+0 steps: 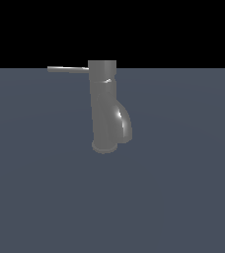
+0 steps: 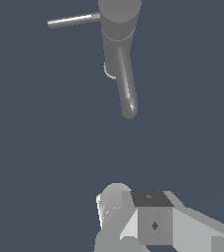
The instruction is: Turn on the faucet by rotating a designated handle.
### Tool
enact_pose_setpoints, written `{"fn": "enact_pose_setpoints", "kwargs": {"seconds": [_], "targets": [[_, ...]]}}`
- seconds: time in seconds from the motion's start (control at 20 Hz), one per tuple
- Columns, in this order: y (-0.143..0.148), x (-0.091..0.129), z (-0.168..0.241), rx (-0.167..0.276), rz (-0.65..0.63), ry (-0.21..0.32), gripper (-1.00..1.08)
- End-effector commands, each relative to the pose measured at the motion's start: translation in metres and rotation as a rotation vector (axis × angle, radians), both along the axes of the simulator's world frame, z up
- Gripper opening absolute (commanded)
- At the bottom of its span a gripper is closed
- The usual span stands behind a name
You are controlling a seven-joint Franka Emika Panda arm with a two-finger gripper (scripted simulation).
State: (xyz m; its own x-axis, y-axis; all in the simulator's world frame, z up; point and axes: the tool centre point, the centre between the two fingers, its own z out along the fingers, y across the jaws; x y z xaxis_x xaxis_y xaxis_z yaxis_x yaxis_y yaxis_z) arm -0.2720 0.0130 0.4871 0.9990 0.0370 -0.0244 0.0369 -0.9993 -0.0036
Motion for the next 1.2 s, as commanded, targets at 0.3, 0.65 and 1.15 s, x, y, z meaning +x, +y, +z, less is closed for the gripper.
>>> {"fn": "enact_pose_setpoints", "kwargs": {"seconds": [0.3, 0.65, 1.15], "targets": [[0.010, 0.004, 0.001, -0.004, 0.048, -0.006, -1.00], [0.014, 0.005, 0.001, -0.007, 0.072, -0.009, -1.00], [0.018, 0.023, -0.002, 0.017, 0.002, -0.006, -1.00]]}}
